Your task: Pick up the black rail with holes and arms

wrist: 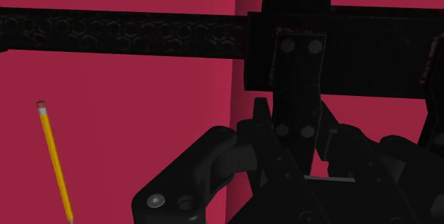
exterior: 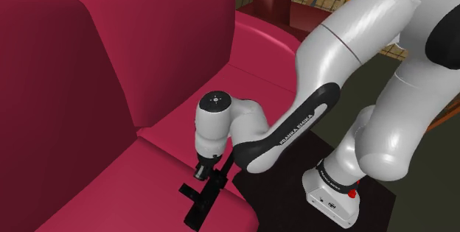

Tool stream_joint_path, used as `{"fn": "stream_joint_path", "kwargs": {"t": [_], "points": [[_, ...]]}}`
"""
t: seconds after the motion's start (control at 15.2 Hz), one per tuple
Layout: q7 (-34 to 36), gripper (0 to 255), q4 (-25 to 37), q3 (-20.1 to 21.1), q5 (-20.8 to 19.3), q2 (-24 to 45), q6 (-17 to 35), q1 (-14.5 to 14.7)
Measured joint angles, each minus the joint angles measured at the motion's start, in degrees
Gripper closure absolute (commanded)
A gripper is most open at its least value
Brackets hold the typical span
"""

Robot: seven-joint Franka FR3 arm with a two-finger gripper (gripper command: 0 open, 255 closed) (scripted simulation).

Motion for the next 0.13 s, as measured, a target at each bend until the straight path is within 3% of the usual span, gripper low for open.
{"fn": "stream_joint_path", "kwargs": {"t": [0.13], "points": [[-1.0, 255, 0.0, 0.5, 1.3, -1.2, -1.0, -0.3]]}}
